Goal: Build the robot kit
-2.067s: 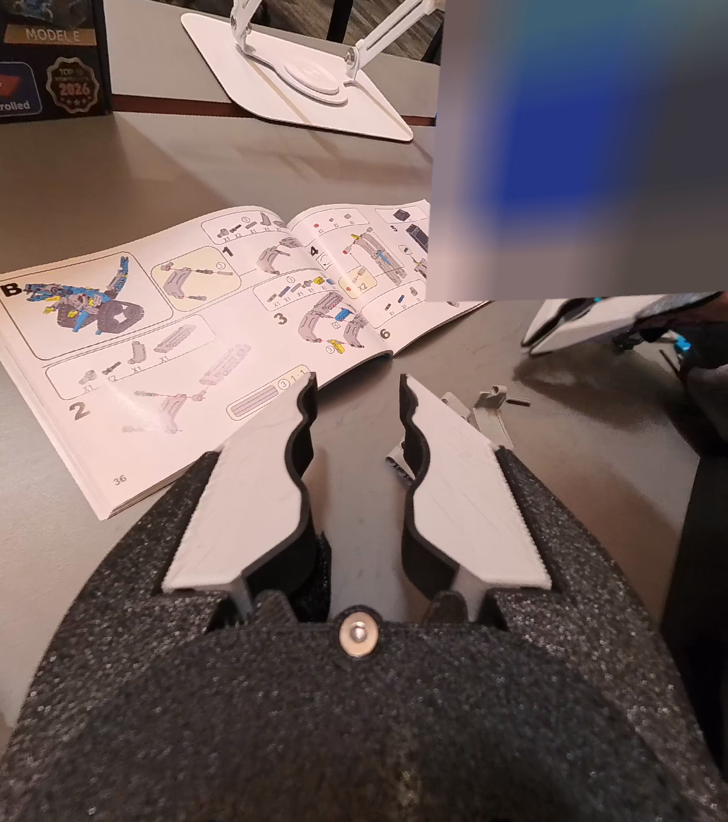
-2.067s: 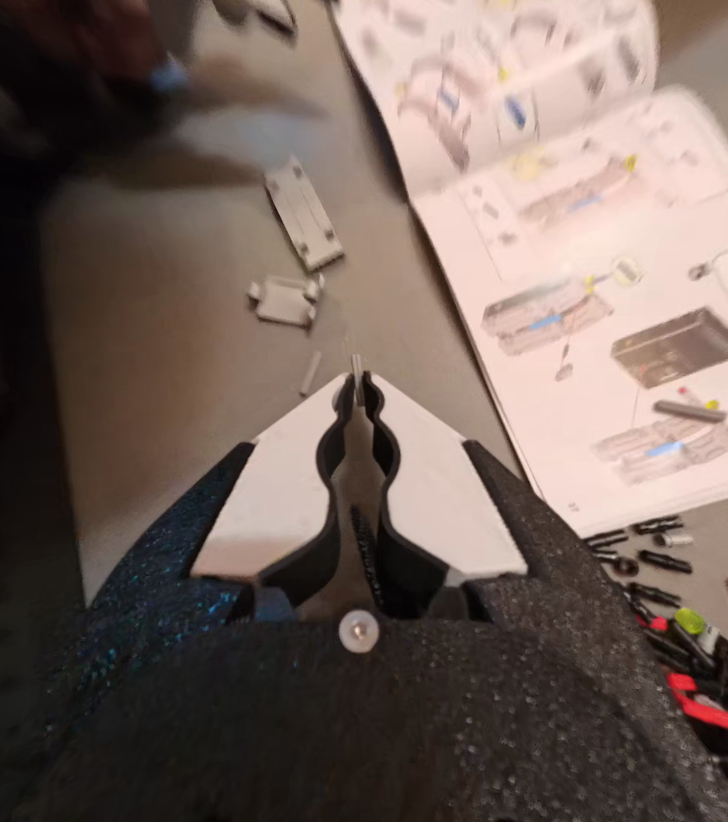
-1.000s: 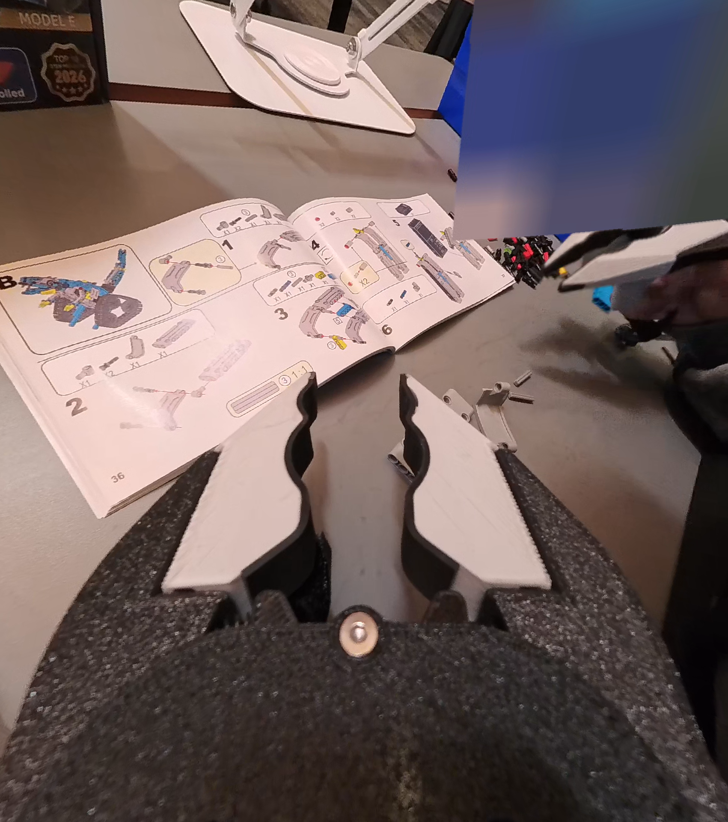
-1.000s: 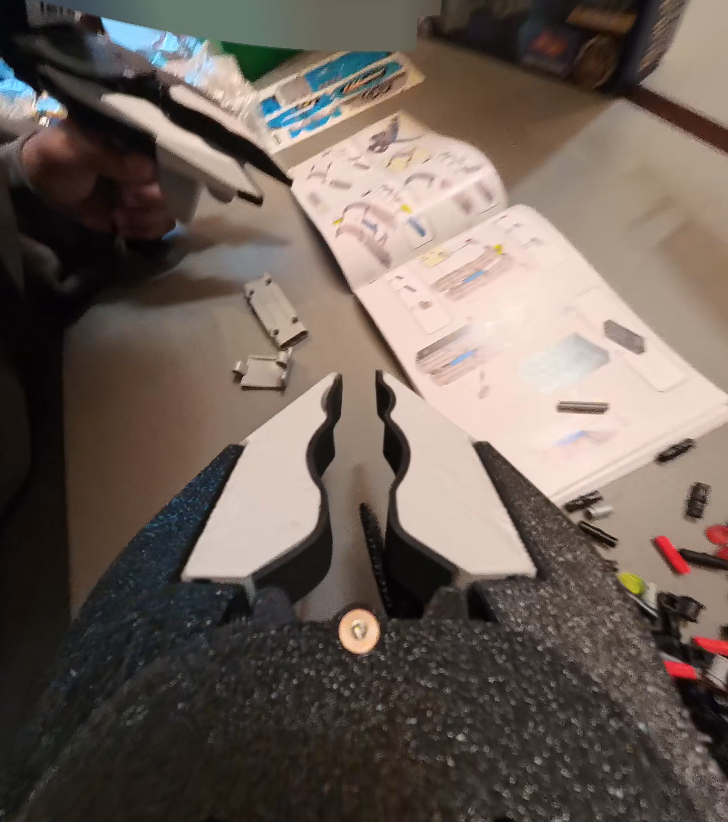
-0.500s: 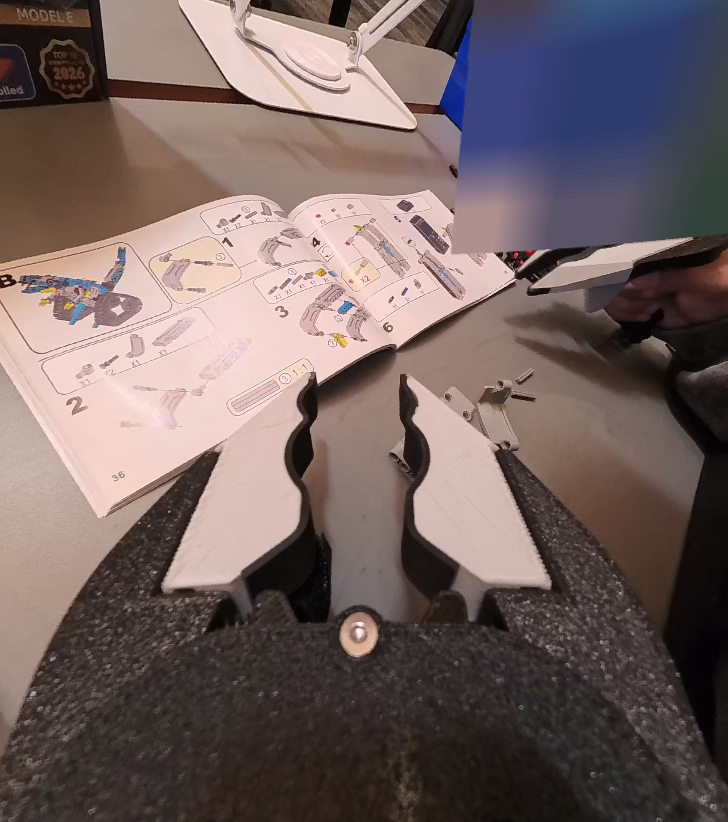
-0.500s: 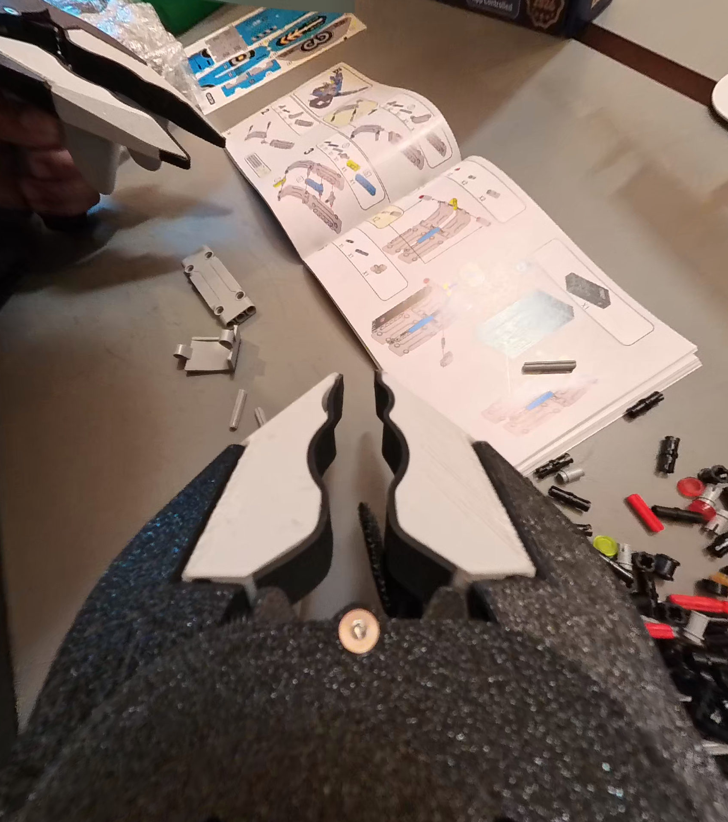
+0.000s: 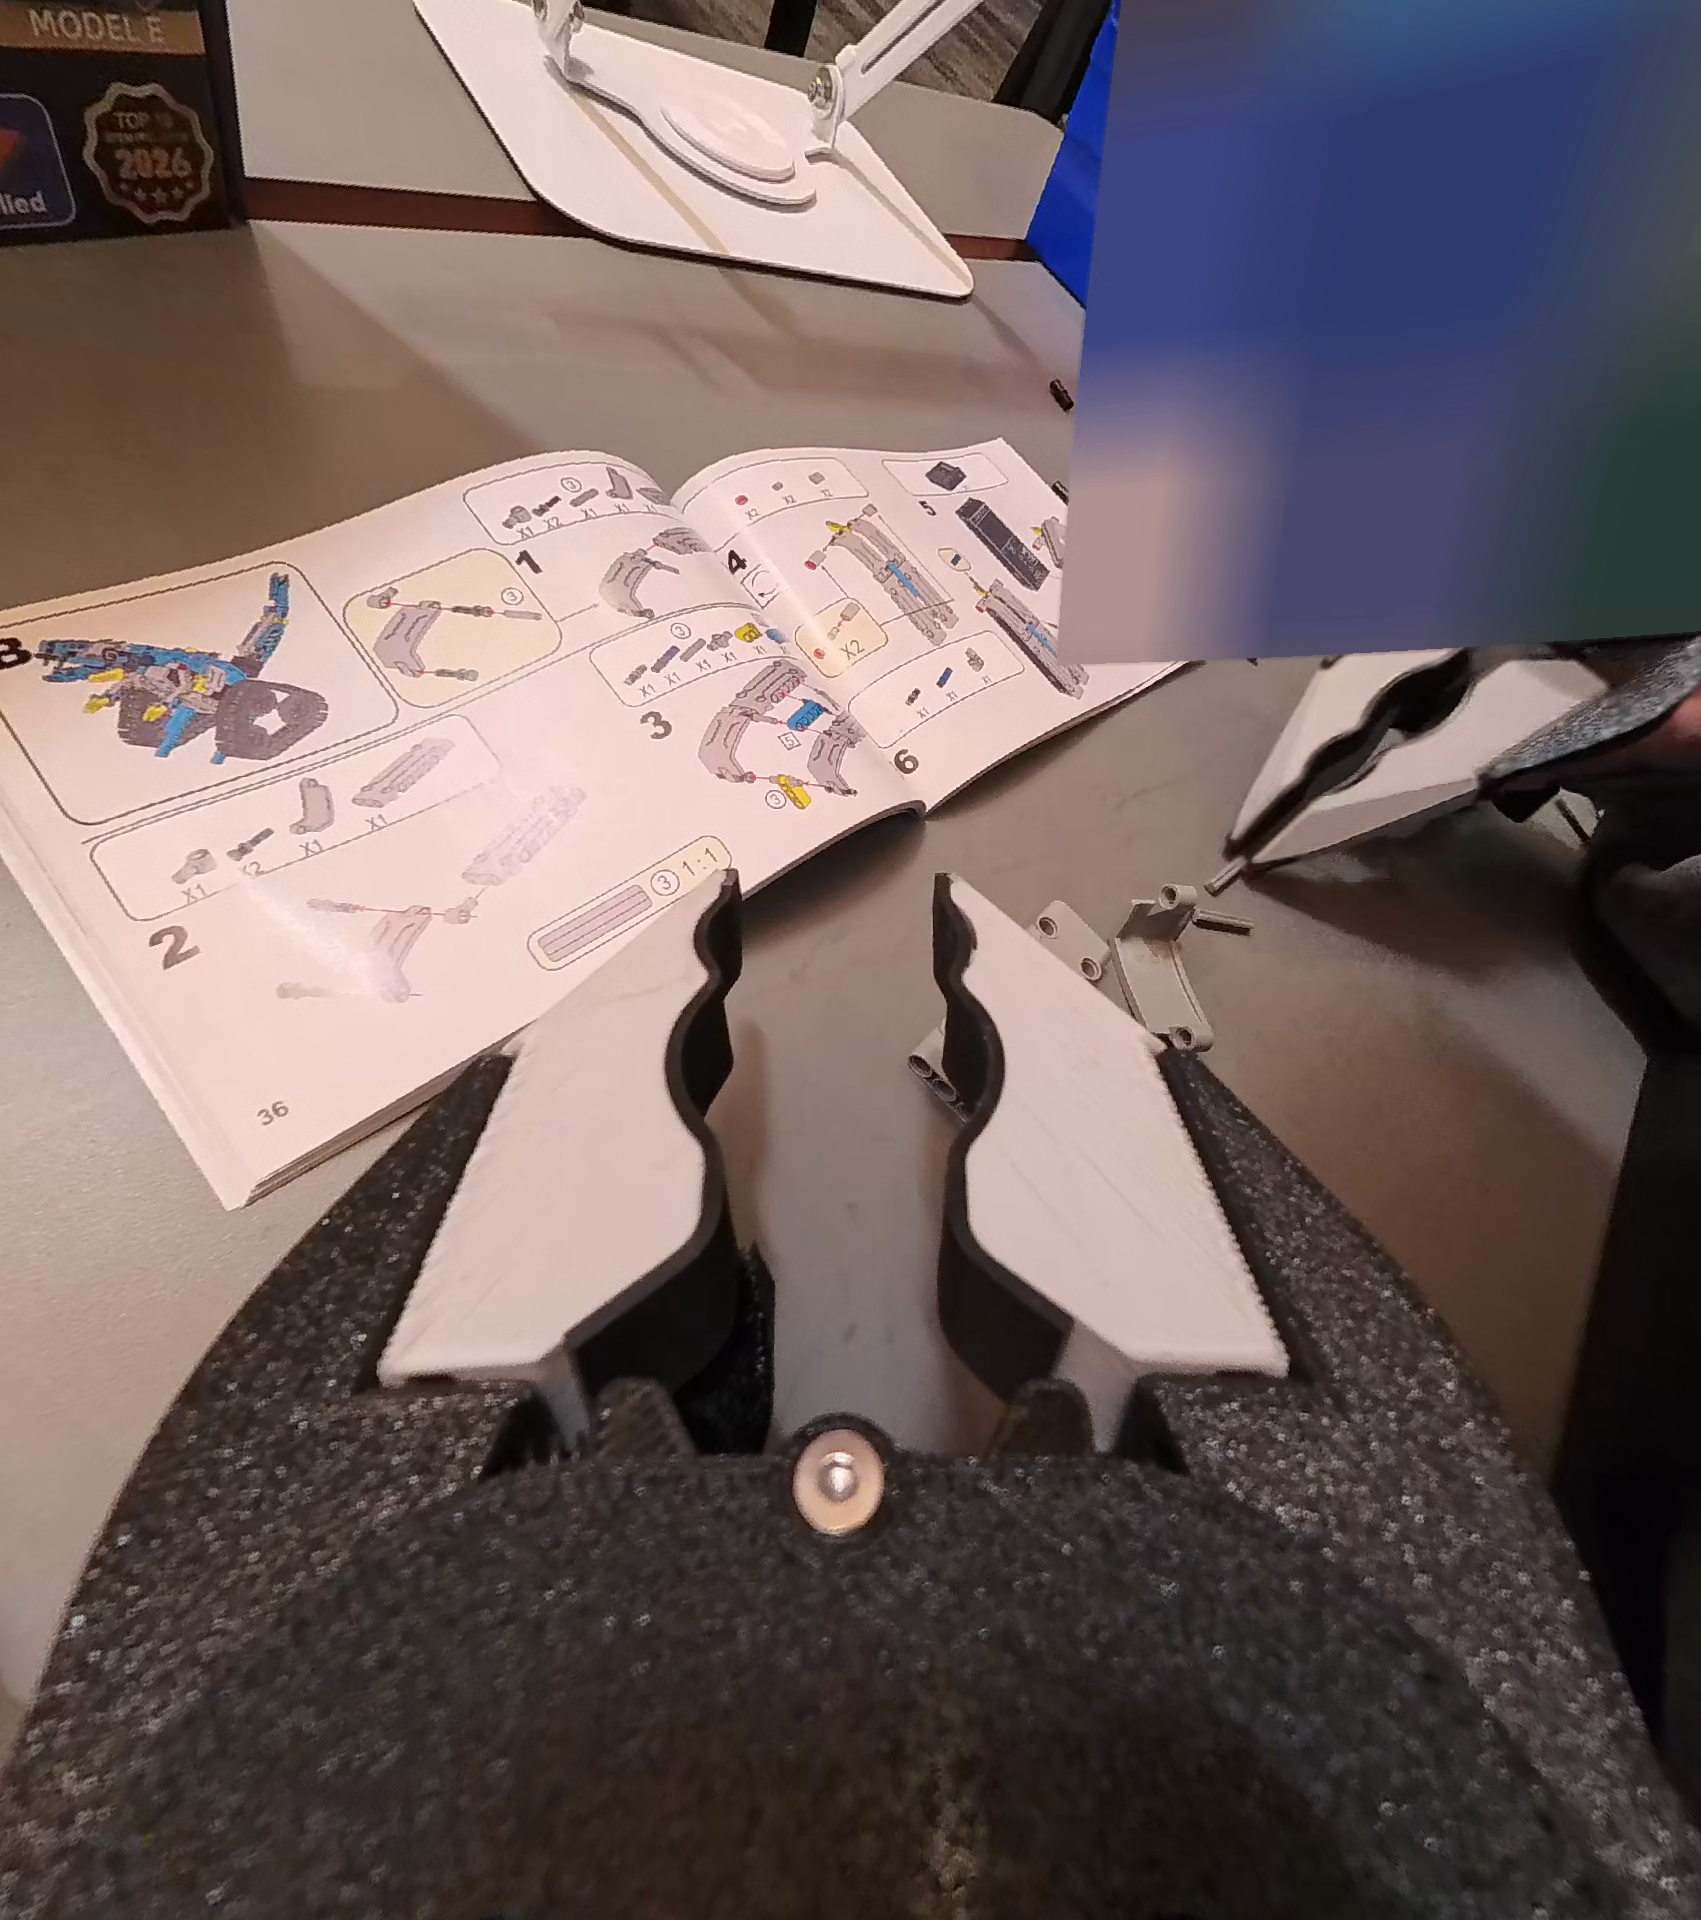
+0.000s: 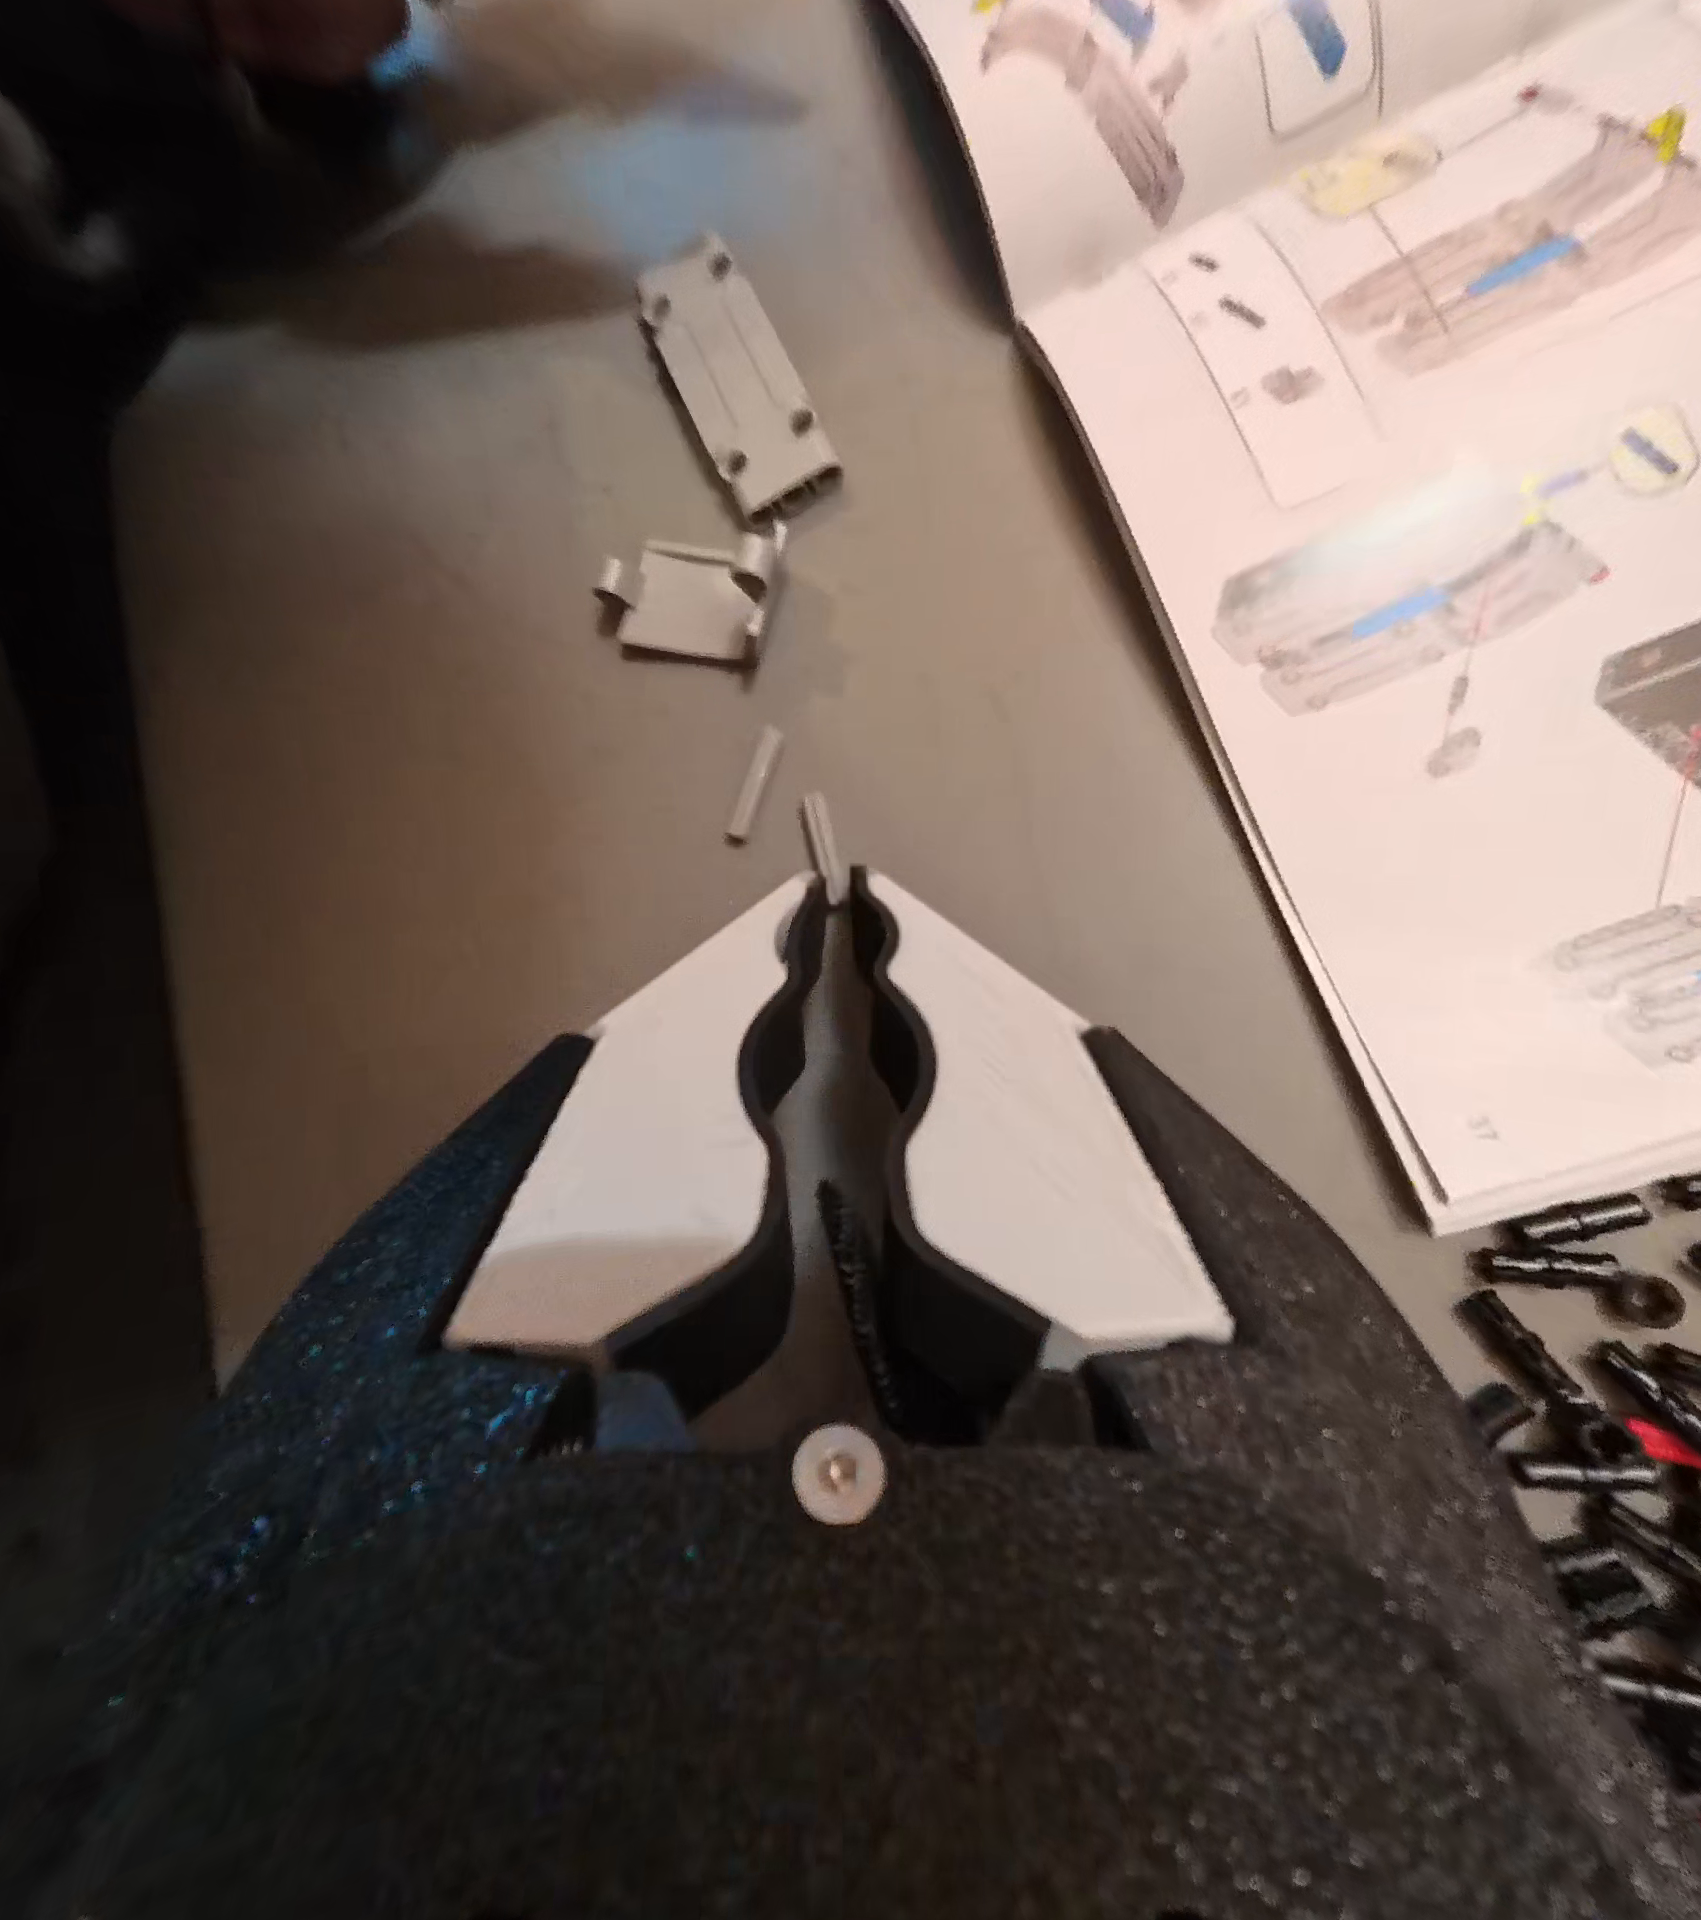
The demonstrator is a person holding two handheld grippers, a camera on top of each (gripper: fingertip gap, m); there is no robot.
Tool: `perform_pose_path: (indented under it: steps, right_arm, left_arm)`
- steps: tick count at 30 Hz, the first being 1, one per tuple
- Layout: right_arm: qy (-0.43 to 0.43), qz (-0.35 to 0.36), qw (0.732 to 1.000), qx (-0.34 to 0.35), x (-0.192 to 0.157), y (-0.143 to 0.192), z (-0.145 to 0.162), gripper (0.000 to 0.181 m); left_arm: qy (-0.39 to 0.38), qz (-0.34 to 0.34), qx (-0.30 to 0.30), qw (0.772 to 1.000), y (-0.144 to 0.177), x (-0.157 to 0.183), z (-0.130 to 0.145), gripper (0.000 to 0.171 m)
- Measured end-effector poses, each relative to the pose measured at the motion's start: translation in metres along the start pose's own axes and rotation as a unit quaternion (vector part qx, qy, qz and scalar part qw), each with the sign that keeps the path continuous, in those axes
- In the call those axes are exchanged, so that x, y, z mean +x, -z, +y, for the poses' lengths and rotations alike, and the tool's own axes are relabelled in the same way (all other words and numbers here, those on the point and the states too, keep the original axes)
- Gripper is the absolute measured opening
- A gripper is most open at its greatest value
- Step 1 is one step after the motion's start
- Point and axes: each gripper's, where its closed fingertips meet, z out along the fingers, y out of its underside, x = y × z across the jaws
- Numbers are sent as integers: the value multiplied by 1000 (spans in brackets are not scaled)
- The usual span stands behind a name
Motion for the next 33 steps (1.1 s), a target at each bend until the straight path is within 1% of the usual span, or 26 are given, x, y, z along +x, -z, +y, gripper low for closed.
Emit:
perform_pose_path:
  steps: [4, 14, 18, 27, 30, 33]
  right_arm:
    - [-7, -1, 1000, -3, 2, -2, 2, 3]
    - [-10, -15, 1000, -2, -7, -11, -6, 2]
    - [-23, -34, 999, -1, -12, -11, -7, 10]
    - [-22, -55, 998, -2, -19, -9, -5, 11]
    - [-19, -45, 999, 0, -17, -9, -6, 13]
    - [-20, -39, 999, 4, -15, -11, -9, 22]
  left_arm:
    - [0, 2, 0, 1000, 0, 1, 0, 36]
    - [1, 3, 1, 1000, 0, 1, 0, 36]
    - [1, 4, 1, 1000, 0, 2, 0, 36]
    - [2, 5, 1, 1000, 0, 2, 0, 36]
    - [2, 6, 1, 1000, 0, 2, 0, 36]
    - [2, 6, 1, 1000, 0, 3, 0, 36]
